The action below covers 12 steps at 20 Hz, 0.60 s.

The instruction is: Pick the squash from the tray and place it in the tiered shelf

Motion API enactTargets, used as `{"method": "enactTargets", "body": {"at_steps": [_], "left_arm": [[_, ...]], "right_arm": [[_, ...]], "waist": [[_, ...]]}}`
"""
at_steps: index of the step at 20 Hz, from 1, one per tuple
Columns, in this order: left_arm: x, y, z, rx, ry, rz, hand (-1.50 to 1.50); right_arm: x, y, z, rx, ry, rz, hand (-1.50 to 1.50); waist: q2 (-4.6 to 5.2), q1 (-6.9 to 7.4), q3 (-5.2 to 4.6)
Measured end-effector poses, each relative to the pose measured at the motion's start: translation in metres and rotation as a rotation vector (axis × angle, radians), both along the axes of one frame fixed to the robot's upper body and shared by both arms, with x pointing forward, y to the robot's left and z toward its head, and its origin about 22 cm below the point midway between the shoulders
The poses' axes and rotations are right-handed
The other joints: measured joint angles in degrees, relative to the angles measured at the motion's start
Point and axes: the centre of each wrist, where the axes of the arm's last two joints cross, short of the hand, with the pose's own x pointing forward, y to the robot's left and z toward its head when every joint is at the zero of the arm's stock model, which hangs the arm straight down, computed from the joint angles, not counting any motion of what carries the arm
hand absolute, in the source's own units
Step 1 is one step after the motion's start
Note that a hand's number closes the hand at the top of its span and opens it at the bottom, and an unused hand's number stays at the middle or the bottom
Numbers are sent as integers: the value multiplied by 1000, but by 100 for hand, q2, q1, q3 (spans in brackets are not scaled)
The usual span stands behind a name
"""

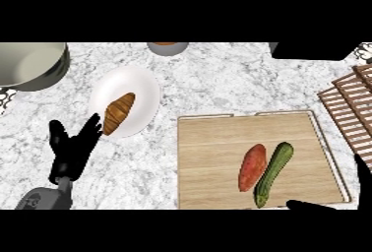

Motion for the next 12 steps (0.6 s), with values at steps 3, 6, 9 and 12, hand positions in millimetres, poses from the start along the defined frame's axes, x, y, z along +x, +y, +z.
{"method": "enactTargets", "body": {"at_steps": [3,6,9,12], "left_arm": [[-2,2,3,-5,3,5,0],[-4,7,1,-4,10,14,0],[-5,7,0,-6,9,21,0],[-5,12,1,-4,5,25,0]], "right_arm": [[8,9,-13,-17,16,-12,-150],[17,18,-20,-30,19,-20,-150],[23,32,-28,-38,24,-20,-150],[35,45,-35,-43,32,-27,-150]], "waist": [[-13,-24,1],[-18,-68,-1],[-29,-112,3],[-31,-123,5]]}}
